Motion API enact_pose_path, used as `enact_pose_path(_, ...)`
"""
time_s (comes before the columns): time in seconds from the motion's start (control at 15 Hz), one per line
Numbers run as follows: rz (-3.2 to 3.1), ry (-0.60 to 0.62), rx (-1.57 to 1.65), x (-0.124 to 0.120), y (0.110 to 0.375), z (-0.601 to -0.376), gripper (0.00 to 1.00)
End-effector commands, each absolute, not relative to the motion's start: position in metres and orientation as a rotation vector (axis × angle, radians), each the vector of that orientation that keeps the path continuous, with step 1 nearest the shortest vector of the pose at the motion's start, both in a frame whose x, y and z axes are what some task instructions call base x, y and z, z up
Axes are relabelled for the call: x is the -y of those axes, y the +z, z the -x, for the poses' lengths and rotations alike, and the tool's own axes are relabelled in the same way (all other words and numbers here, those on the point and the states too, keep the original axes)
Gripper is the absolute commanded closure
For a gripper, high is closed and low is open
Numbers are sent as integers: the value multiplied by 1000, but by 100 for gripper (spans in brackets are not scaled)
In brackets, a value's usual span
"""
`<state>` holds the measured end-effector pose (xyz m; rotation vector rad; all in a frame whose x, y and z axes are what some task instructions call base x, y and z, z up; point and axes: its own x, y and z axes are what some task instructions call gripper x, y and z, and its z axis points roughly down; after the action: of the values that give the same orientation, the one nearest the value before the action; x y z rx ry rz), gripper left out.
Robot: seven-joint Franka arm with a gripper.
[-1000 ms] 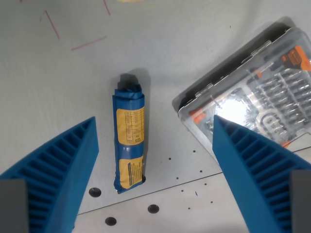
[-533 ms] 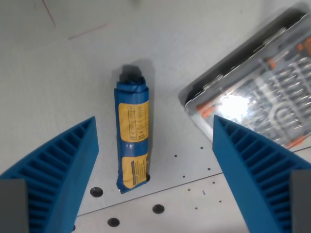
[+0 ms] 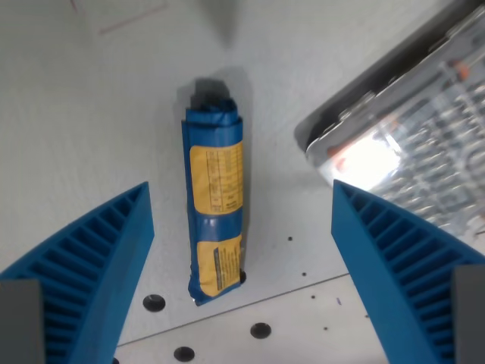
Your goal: Move above the blue bag
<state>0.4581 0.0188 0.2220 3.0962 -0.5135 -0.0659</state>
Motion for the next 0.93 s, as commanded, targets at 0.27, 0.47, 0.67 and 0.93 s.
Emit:
enact_pose_path(0.27, -3090, 69, 606, -33, 196, -441, 0)
enact_pose_path(0.47, -3092, 66, 615, -38, 183, -433, 0)
enact_pose_path(0.67, -3093, 63, 621, -43, 171, -426, 0)
enact_pose_path(0.93, -3095, 59, 627, -49, 158, -418, 0)
